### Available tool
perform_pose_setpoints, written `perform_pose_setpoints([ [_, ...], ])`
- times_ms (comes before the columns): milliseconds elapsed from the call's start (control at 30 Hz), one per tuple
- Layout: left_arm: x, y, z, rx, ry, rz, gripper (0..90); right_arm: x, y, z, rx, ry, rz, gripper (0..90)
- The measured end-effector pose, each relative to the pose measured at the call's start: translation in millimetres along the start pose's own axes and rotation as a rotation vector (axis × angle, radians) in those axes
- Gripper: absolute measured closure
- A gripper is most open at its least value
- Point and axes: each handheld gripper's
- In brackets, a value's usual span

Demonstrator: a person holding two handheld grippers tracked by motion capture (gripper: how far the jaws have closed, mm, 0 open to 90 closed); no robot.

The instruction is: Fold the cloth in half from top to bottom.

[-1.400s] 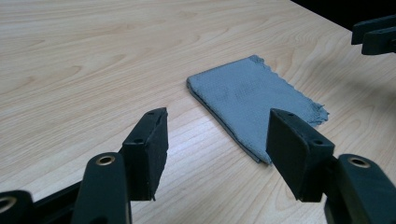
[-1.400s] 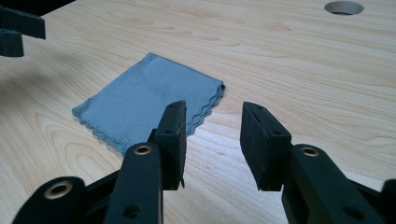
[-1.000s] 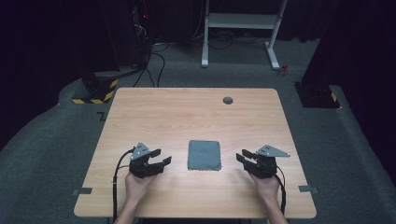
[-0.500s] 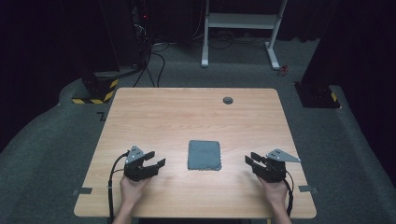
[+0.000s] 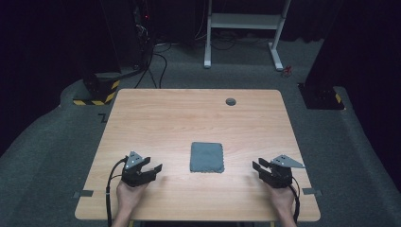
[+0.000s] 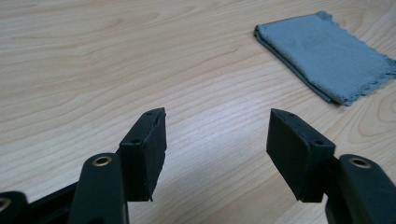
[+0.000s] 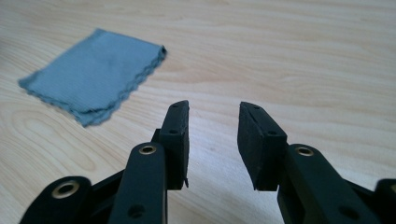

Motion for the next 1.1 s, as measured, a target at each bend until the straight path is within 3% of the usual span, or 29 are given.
perform_pose_setpoints([
  [133,0.1,-3.0,-5.5,-0.021,0.026,-0.012,38.0,4.3,-4.6,1.2,-0.004,-0.019,-0.046,63.3],
  [300,4.0,-5.2,-5.8,0.026,0.071,-0.052,37.3,9.8,-8.2,2.2,-0.027,-0.021,-0.098,60.1],
  [500,7.7,-6.6,-8.3,0.028,0.1,-0.059,36.0,14.9,-10.6,3.9,-0.043,-0.046,-0.139,56.9],
  [633,9.3,-6.9,-11.9,0.028,0.11,-0.064,34.3,16.5,-13.0,6.4,-0.047,-0.059,-0.148,55.2],
  [733,11.3,-7.9,-13.0,0.05,0.122,-0.079,31.7,17.0,-13.4,7.7,-0.039,-0.082,-0.156,50.3],
  [1100,14.8,-5.5,-15.6,0.04,0.13,-0.092,27.9,18.7,-13.2,7.6,-0.05,-0.097,-0.181,40.5],
])
Point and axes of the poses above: each handheld gripper's, and its own axes: x roughly forward along the jaws, y roughly out of its top, z roughly to its right, and after that the axes turned 10 degrees about -x, right-handed
